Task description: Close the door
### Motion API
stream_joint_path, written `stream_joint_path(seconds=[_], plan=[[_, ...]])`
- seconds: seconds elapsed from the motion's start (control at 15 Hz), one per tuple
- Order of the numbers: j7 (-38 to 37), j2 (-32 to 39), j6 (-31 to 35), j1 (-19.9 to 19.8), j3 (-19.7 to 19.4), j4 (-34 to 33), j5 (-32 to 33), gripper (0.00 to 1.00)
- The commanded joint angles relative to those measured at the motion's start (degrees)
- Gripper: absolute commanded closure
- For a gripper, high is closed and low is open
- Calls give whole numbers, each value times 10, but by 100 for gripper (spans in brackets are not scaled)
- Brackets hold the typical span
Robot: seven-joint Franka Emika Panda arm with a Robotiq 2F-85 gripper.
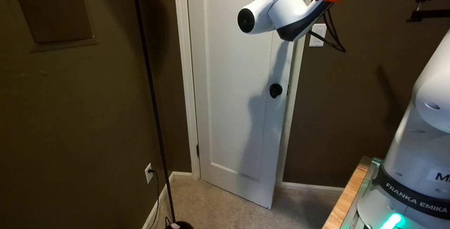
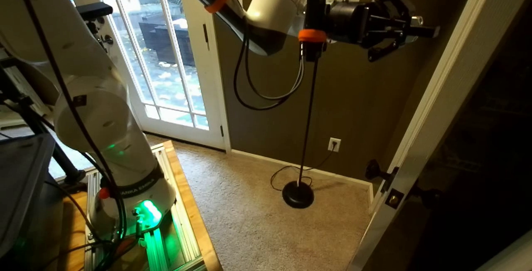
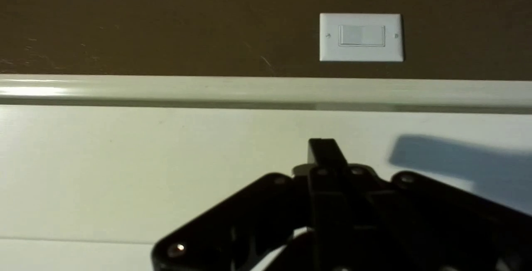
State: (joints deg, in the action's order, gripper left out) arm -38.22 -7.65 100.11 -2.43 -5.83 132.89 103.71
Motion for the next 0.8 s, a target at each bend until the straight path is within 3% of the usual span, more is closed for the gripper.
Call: stream_joint_path(seconds=[0.0, 0.47, 0.73], plan=[[-17, 34, 74, -15, -18, -24, 17, 100], [-13, 86, 135, -38, -29, -55, 28, 100], [-20, 103, 158, -62, -43, -67, 77, 100]])
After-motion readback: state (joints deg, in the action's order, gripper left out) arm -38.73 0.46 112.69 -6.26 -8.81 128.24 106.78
